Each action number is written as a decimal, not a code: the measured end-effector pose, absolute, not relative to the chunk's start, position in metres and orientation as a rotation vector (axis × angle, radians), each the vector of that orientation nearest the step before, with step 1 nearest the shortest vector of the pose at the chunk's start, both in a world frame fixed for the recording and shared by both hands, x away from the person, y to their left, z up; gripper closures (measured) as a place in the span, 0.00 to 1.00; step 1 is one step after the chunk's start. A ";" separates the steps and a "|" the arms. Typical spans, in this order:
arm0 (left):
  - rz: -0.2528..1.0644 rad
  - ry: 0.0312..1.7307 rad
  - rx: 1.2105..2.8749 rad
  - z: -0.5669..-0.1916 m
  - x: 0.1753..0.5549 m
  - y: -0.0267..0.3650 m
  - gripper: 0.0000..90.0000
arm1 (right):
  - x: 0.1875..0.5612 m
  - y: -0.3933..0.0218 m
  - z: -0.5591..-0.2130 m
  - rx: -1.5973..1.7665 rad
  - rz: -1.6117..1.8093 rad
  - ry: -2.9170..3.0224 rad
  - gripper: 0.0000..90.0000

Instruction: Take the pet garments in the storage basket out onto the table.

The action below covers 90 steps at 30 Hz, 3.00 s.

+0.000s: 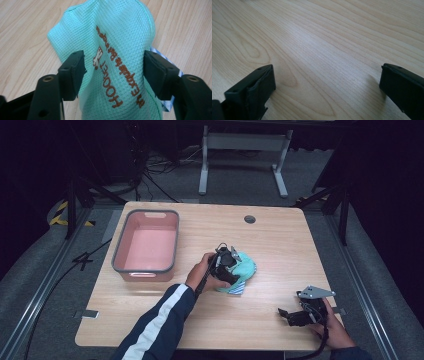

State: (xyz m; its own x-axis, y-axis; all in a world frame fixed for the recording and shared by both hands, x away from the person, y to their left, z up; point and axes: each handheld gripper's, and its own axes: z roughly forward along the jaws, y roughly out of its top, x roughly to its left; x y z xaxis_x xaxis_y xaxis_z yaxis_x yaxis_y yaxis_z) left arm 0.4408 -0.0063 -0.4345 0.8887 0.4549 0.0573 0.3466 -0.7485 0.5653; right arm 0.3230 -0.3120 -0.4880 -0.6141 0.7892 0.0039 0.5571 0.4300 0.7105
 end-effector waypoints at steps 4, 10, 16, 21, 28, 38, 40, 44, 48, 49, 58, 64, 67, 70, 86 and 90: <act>0.240 0.563 2.468 -0.430 0.440 -0.002 0.36 | 0.323 -0.312 -0.488 1.156 0.986 2.358 0.01; 0.266 0.532 2.473 -0.423 0.438 0.001 0.25 | 0.323 -0.312 -0.488 1.156 0.986 2.358 0.01; 0.305 0.515 2.479 -0.415 0.434 0.006 0.26 | 0.323 -0.312 -0.488 1.154 0.985 2.358 0.01; 0.347 0.492 2.498 -0.407 0.429 0.009 0.27 | 0.323 -0.312 -0.488 1.154 0.985 2.359 0.01; 0.391 0.472 2.509 -0.400 0.422 0.014 0.23 | 0.323 -0.312 -0.488 1.154 0.985 2.359 0.01; 0.424 0.400 2.539 -0.388 0.405 0.029 0.23 | 0.323 -0.312 -0.488 1.154 0.985 2.358 0.01; 0.431 0.389 2.539 -0.386 0.402 0.032 0.22 | 0.323 -0.312 -0.488 1.154 0.985 2.359 0.01; 0.441 0.351 2.560 -0.383 0.395 0.040 0.23 | 0.323 -0.312 -0.488 1.154 0.985 2.359 0.01; 0.469 0.341 2.568 -0.383 0.388 0.050 0.23 | 0.323 -0.312 -0.488 1.155 0.985 2.358 0.01; 0.472 0.338 2.570 -0.382 0.386 0.052 0.23 | 0.323 -0.312 -0.488 1.153 0.983 2.359 0.01; 0.503 0.330 2.571 -0.382 0.368 0.078 0.23 | 0.323 -0.312 -0.488 1.156 0.986 2.358 0.01; 0.515 0.335 2.587 -0.388 0.358 0.096 0.24 | 0.323 -0.312 -0.488 1.153 0.983 2.359 0.01; 0.509 0.348 2.576 -0.390 0.354 0.106 0.23 | 0.323 -0.312 -0.488 1.152 0.983 2.359 0.01; 0.499 0.358 2.571 -0.393 0.349 0.117 0.23 | 0.323 -0.312 -0.488 1.152 0.984 2.359 0.01; 0.522 0.463 2.612 -0.412 0.329 0.177 0.25 | 0.323 -0.312 -0.488 1.155 0.983 2.357 0.01; 0.529 0.495 2.635 -0.420 0.325 0.193 0.24 | 0.323 -0.312 -0.488 1.155 0.983 2.357 0.01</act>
State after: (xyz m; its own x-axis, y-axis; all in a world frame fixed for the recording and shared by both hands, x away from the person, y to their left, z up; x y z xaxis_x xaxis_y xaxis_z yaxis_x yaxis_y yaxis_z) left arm 0.3252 0.1934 -0.4199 0.8650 0.4121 0.2862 0.2580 -0.8546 0.4506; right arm 0.3228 -0.3120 -0.4881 -0.6133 0.7899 0.0019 0.5570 0.4308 0.7100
